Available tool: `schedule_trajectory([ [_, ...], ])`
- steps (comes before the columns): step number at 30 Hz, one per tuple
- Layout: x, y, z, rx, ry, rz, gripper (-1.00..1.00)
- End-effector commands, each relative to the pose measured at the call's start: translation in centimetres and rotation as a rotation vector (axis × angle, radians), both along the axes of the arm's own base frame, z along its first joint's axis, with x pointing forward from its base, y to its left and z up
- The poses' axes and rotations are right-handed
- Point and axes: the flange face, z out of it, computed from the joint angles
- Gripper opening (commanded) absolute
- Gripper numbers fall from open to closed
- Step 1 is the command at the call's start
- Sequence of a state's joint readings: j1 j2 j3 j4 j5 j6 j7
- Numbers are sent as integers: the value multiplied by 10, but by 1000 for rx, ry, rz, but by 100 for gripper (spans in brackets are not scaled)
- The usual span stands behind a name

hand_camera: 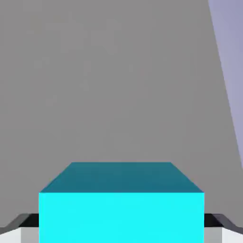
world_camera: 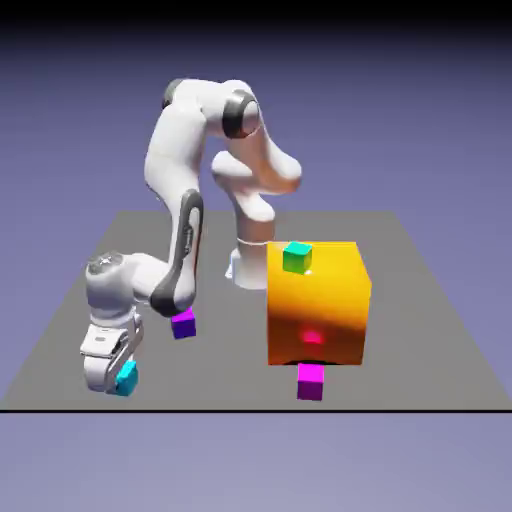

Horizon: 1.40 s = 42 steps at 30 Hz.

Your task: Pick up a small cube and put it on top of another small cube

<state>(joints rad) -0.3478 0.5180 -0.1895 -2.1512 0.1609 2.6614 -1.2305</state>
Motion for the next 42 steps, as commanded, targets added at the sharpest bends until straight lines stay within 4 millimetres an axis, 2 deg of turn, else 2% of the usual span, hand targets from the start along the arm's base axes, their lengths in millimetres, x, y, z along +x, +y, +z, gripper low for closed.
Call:
schedule_trajectory([
  [1, 0, 0, 15, 0, -1, 0, -100],
  [3, -5, 1, 43, -8, 3, 16, -100],
  [9, -62, 7, 91, -86, 48, 228, -100],
  [13, -101, 19, 109, -102, 66, 369, -100],
  [17, -140, 38, 115, -91, 68, 518, -100],
  [22, -182, 73, 109, -49, 44, 725, -100],
  [26, -210, 113, 95, 1, -1, 912, -100],
  [28, -210, 113, 95, 1, -1, 912, -100],
  [35, -203, 117, 57, 37, -25, 922, -100],
  [41, -209, 112, 25, 1, -1, 912, -100],
  [42, -209, 112, 25, 1, -1, 912, 100],
])
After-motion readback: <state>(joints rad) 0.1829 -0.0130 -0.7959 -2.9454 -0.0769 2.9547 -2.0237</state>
